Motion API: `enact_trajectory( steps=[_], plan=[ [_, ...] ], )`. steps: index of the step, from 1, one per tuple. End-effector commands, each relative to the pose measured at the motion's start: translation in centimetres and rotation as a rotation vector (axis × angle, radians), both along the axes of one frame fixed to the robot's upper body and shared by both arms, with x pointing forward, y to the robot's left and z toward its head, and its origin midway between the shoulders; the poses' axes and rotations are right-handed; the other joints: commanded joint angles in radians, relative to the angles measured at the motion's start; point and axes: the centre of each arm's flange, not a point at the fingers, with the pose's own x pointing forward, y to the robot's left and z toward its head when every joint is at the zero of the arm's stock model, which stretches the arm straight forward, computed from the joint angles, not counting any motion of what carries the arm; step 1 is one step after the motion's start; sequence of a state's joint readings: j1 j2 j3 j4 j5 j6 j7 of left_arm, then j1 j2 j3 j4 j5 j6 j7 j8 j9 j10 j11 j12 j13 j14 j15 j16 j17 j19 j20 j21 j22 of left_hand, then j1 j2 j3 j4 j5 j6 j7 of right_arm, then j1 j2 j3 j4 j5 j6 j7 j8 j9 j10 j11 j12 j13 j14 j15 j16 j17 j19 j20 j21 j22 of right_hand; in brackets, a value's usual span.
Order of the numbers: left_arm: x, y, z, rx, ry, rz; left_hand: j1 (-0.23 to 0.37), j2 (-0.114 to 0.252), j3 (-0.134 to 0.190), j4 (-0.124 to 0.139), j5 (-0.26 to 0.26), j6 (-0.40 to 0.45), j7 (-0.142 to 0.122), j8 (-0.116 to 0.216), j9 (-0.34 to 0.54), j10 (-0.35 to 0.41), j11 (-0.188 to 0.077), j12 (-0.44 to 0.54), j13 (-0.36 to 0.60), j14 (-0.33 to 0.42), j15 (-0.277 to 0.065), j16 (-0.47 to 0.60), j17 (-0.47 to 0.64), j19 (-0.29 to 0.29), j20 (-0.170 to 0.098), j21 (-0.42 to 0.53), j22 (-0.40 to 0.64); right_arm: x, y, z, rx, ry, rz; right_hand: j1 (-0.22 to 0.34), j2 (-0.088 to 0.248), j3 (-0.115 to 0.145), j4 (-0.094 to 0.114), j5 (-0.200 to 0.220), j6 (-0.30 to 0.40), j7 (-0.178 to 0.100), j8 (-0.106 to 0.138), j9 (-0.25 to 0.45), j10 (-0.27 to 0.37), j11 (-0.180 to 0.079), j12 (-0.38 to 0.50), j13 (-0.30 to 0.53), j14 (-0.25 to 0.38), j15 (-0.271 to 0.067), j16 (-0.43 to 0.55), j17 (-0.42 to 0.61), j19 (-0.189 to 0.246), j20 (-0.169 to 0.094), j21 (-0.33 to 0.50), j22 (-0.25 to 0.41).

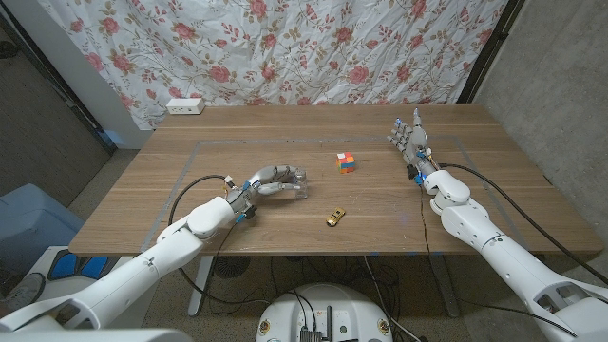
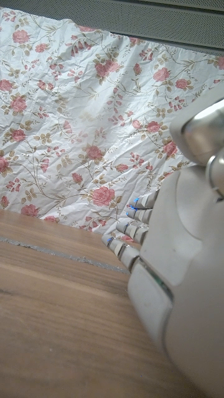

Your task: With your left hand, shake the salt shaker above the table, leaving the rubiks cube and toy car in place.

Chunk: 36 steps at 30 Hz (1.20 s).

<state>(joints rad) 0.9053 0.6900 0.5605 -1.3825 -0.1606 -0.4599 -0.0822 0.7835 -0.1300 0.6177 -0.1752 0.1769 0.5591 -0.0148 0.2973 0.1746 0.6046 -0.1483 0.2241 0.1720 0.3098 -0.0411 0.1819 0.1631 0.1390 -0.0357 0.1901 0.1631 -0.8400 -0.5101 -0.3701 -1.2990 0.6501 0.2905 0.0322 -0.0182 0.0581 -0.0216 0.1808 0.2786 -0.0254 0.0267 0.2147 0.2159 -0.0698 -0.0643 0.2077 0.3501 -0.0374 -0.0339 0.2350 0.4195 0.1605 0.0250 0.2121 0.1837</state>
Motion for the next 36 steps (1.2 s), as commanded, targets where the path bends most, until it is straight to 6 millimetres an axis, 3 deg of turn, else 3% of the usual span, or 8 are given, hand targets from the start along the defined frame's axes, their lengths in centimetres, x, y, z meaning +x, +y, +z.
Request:
enact_trajectory(
  steps=[1, 20, 29, 36],
  plan=[
    [-0.15, -0.25, 0.10, 0.008, -0.026, 0.029, 0.021, -0.001, -0.017, -0.001, -0.002, 0.047, -0.001, 0.011, 0.003, 0.044, -0.004, 0.006, 0.003, 0.022, -0.071, 0.008, 0.002, 0.023, -0.002, 0.001, 0.001, 0.00, -0.02, 0.01, 0.001, 0.000, -0.001, 0.000, 0.102, -0.001, 0.006, 0.007, -0.001, 0.009, 0.003, 0.004, -0.005, -0.001, 0.007, 0.004, -0.005, -0.035, 0.004, 0.005, 0.007, -0.001, 0.006, 0.005],
    [0.20, -1.14, -0.42, 0.024, -0.021, 0.024, 0.049, 0.011, -0.056, 0.002, -0.001, 0.170, -0.013, 0.023, 0.008, 0.169, -0.030, 0.003, 0.006, 0.065, -0.094, 0.014, 0.003, 0.038, -0.006, -0.004, 0.002, 0.00, -0.02, 0.01, 0.001, 0.000, -0.001, 0.000, 0.102, -0.001, 0.006, 0.007, -0.001, 0.008, 0.003, 0.004, -0.006, -0.001, 0.007, 0.004, -0.006, -0.034, 0.004, 0.005, 0.007, -0.002, 0.006, 0.005],
    [0.22, -1.03, -0.48, 0.010, -0.037, 0.045, 0.064, 0.023, -0.069, 0.003, 0.000, 0.217, -0.018, 0.022, 0.007, 0.222, -0.047, 0.001, 0.007, 0.095, -0.100, 0.018, 0.003, 0.062, -0.006, 0.000, 0.002, 0.00, -0.03, 0.02, 0.001, 0.000, -0.001, 0.000, 0.102, -0.001, 0.006, 0.007, -0.002, 0.007, 0.003, 0.004, -0.005, -0.001, 0.007, 0.004, -0.006, -0.034, 0.004, 0.005, 0.006, -0.001, 0.006, 0.005],
    [-0.11, -0.98, 0.07, 0.000, -0.082, 0.076, 0.078, 0.038, -0.079, 0.004, 0.001, 0.270, -0.016, 0.024, 0.007, 0.272, -0.044, 0.001, 0.008, 0.133, -0.114, 0.020, 0.003, 0.098, -0.007, 0.007, 0.003, 0.01, -0.03, 0.02, 0.001, 0.000, -0.001, 0.000, 0.102, -0.001, 0.006, 0.007, -0.001, 0.009, 0.003, 0.004, -0.006, -0.001, 0.007, 0.004, -0.006, -0.036, 0.004, 0.005, 0.006, -0.002, 0.006, 0.005]
  ],
)
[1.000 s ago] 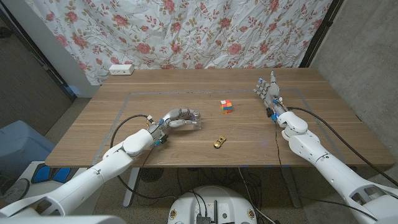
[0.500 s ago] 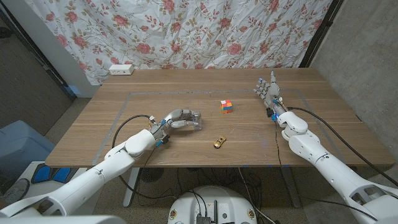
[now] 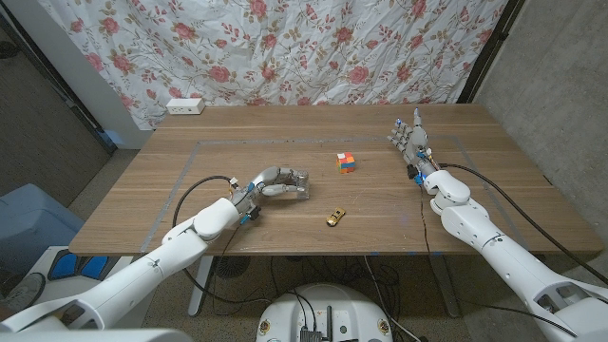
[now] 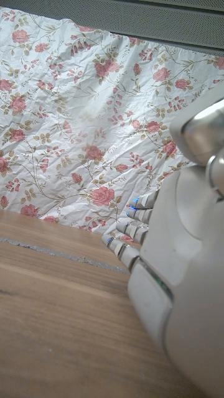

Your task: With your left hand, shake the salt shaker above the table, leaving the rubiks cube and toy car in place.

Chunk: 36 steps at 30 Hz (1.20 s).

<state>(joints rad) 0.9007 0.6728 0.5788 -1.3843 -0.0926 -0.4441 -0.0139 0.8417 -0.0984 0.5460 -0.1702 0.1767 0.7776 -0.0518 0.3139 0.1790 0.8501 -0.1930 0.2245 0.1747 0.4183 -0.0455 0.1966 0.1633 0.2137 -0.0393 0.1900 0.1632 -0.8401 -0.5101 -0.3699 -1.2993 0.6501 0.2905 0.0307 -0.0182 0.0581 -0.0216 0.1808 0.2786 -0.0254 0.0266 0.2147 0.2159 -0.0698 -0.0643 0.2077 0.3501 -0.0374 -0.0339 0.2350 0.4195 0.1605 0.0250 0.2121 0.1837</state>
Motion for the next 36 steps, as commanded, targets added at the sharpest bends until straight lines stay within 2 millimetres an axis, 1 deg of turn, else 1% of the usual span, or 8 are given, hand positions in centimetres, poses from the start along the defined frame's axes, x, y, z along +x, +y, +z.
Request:
enact_trajectory(
  steps=[1, 5, 16, 26, 36],
  plan=[
    [-0.3, 0.1, 0.6, -0.017, -0.057, 0.040, 0.022, 0.009, -0.008, -0.001, 0.001, 0.053, 0.022, 0.005, 0.002, 0.031, 0.001, 0.000, 0.006, 0.028, -0.111, 0.005, 0.003, 0.025, -0.003, 0.006, 0.003, 0.0, 0.0, 0.0, 0.000, 0.000, 0.000, 0.000, 0.102, -0.001, 0.006, 0.007, -0.001, 0.008, 0.003, 0.004, -0.006, -0.001, 0.007, 0.004, -0.005, -0.035, 0.004, 0.005, 0.007, -0.002, 0.006, 0.005],
    [-0.4, 0.0, 1.2, -0.017, -0.082, 0.047, 0.030, 0.018, -0.010, -0.001, 0.001, 0.073, 0.024, 0.004, 0.002, 0.055, 0.002, 0.000, 0.006, 0.042, -0.116, 0.005, 0.002, 0.035, -0.001, 0.006, 0.003, 0.0, 0.0, 0.0, 0.000, 0.000, 0.000, 0.000, 0.102, -0.001, 0.006, 0.007, 0.000, 0.007, 0.003, 0.004, -0.006, -0.002, 0.007, 0.004, -0.006, -0.036, 0.004, 0.005, 0.007, -0.001, 0.006, 0.005],
    [-0.9, 0.1, 3.5, -0.002, -0.166, 0.065, 0.032, 0.024, -0.013, 0.001, 0.001, 0.077, 0.024, -0.002, 0.001, 0.055, 0.001, -0.007, 0.006, 0.049, -0.109, 0.005, 0.002, 0.037, 0.000, 0.005, 0.003, 0.0, 0.0, 0.0, 0.000, 0.000, 0.000, 0.000, 0.102, -0.001, 0.006, 0.007, -0.001, 0.009, 0.003, 0.004, -0.005, -0.001, 0.007, 0.004, -0.005, -0.034, 0.004, 0.005, 0.006, -0.001, 0.006, 0.005],
    [-1.7, 0.6, 5.4, 0.005, -0.271, 0.096, 0.033, 0.034, -0.017, 0.003, 0.001, 0.090, 0.024, -0.006, 0.001, 0.063, 0.002, -0.013, 0.006, 0.057, -0.104, 0.004, 0.002, 0.038, 0.003, 0.002, 0.004, 0.0, 0.0, 0.0, 0.000, 0.000, 0.000, 0.000, 0.102, -0.001, 0.006, 0.007, -0.001, 0.009, 0.003, 0.004, -0.005, -0.001, 0.007, 0.003, -0.006, -0.035, 0.004, 0.005, 0.007, -0.002, 0.006, 0.005],
    [-2.3, 1.0, 6.8, 0.025, -0.373, 0.125, 0.036, 0.046, -0.019, 0.004, 0.001, 0.089, 0.018, -0.016, 0.001, 0.056, 0.002, -0.022, 0.006, 0.063, -0.106, 0.003, 0.002, 0.038, 0.004, 0.000, 0.004, 0.0, 0.0, 0.0, 0.000, 0.000, 0.000, 0.000, 0.102, -0.001, 0.006, 0.007, 0.000, 0.009, 0.004, 0.004, -0.005, -0.001, 0.007, 0.003, -0.005, -0.034, 0.004, 0.005, 0.006, -0.002, 0.006, 0.005]
  ],
)
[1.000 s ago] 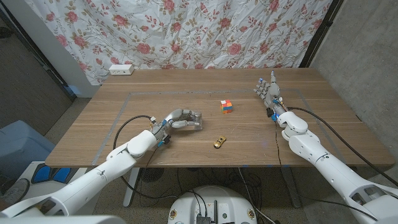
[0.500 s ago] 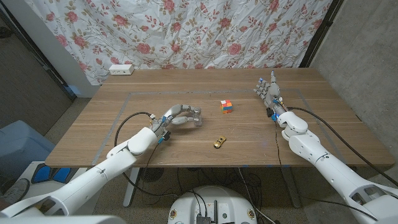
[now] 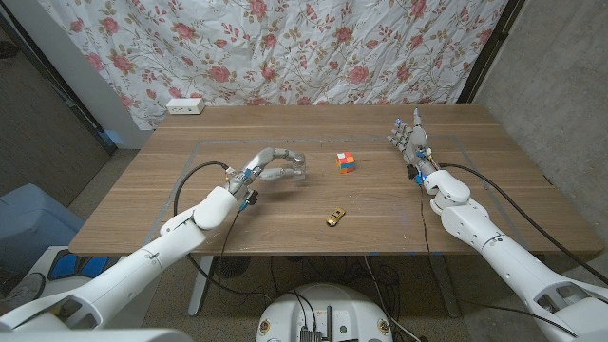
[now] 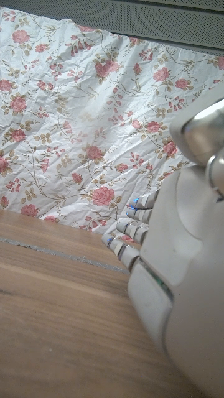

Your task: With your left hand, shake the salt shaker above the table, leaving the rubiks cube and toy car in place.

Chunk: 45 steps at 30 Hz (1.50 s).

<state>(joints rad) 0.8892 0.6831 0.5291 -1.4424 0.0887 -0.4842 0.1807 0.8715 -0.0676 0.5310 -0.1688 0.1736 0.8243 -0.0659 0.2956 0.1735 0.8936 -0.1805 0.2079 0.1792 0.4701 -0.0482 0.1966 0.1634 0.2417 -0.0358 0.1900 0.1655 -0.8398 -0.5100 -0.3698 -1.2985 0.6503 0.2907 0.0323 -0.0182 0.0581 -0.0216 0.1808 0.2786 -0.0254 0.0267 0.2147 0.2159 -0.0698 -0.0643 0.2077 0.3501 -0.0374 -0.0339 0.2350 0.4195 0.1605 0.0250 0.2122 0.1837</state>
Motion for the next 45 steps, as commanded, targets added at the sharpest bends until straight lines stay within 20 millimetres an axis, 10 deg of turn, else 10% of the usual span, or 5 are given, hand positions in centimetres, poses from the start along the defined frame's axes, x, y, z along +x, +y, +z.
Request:
enact_trajectory(
  steps=[1, 45],
  plan=[
    [-0.9, 0.4, 1.9, 0.025, -0.126, 0.039, 0.007, 0.016, -0.005, 0.003, 0.004, 0.042, 0.032, 0.001, 0.006, 0.013, -0.010, -0.006, 0.002, 0.012, -0.102, 0.003, 0.002, 0.009, 0.000, 0.000, 0.001, 0.0, 0.0, 0.0, 0.001, 0.000, -0.001, 0.000, 0.102, -0.001, 0.006, 0.007, -0.001, 0.009, 0.003, 0.004, -0.005, -0.001, 0.007, 0.003, -0.005, -0.034, 0.004, 0.005, 0.006, -0.001, 0.006, 0.005],
    [-2.5, -1.0, 6.6, 0.385, -0.609, 0.091, 0.012, 0.034, -0.024, 0.001, 0.004, 0.076, -0.002, -0.023, 0.007, 0.025, -0.023, -0.019, 0.002, 0.005, -0.126, -0.009, 0.000, -0.003, -0.005, -0.006, 0.001, 0.0, 0.0, 0.0, 0.001, 0.000, -0.001, 0.000, 0.102, -0.001, 0.006, 0.007, -0.001, 0.008, 0.003, 0.004, -0.006, -0.001, 0.007, 0.004, -0.006, -0.034, 0.004, 0.005, 0.007, -0.001, 0.006, 0.005]
  ],
)
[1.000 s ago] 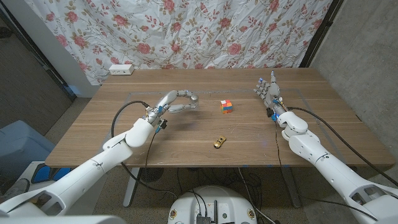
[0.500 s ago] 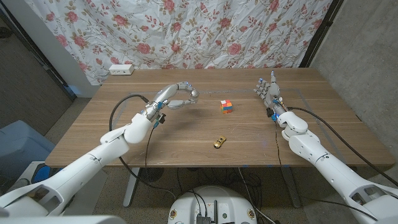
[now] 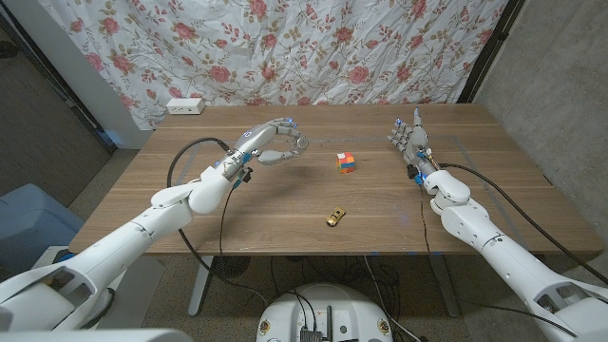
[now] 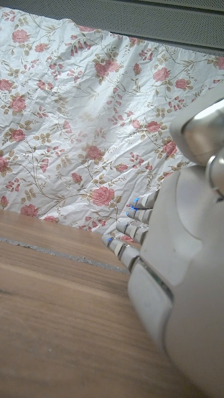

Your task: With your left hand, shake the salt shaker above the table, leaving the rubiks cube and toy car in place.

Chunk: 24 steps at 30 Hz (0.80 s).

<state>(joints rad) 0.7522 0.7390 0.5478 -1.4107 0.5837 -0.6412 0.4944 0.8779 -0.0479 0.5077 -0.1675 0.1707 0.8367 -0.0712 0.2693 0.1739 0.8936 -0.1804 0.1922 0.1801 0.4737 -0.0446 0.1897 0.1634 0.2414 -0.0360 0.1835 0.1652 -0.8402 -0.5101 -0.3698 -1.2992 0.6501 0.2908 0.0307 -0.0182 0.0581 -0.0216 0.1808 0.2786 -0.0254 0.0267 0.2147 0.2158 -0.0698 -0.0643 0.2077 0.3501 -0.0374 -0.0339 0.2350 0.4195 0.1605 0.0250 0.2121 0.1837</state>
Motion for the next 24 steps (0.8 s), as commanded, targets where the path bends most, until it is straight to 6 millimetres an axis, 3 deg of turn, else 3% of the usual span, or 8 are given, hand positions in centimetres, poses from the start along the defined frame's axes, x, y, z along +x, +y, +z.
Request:
enact_trajectory(
  steps=[1, 24],
  plan=[
    [0.0, -0.6, 0.7, 0.121, -0.127, 0.026, 0.006, 0.015, -0.001, -0.001, 0.007, 0.065, 0.003, 0.003, 0.006, 0.025, -0.025, -0.004, 0.001, 0.002, -0.130, -0.002, 0.000, -0.003, -0.006, 0.000, 0.001, 0.0, 0.0, 0.0, 0.000, 0.000, 0.000, 0.000, 0.102, -0.001, 0.006, 0.007, 0.000, 0.008, 0.003, 0.004, -0.006, -0.001, 0.007, 0.004, -0.005, -0.034, 0.004, 0.005, 0.006, -0.001, 0.006, 0.005],
    [1.0, -0.4, 2.4, 0.271, -0.336, 0.101, 0.005, 0.022, -0.012, 0.000, 0.007, 0.091, -0.014, 0.000, 0.012, 0.045, -0.034, -0.002, 0.002, 0.000, -0.142, -0.005, 0.001, -0.006, -0.014, 0.000, 0.001, 0.0, 0.0, 0.0, 0.000, 0.000, 0.000, 0.000, 0.102, -0.001, 0.006, 0.007, 0.000, 0.009, 0.003, 0.004, -0.005, -0.001, 0.007, 0.004, -0.006, -0.035, 0.004, 0.005, 0.006, -0.001, 0.006, 0.005]
  ],
)
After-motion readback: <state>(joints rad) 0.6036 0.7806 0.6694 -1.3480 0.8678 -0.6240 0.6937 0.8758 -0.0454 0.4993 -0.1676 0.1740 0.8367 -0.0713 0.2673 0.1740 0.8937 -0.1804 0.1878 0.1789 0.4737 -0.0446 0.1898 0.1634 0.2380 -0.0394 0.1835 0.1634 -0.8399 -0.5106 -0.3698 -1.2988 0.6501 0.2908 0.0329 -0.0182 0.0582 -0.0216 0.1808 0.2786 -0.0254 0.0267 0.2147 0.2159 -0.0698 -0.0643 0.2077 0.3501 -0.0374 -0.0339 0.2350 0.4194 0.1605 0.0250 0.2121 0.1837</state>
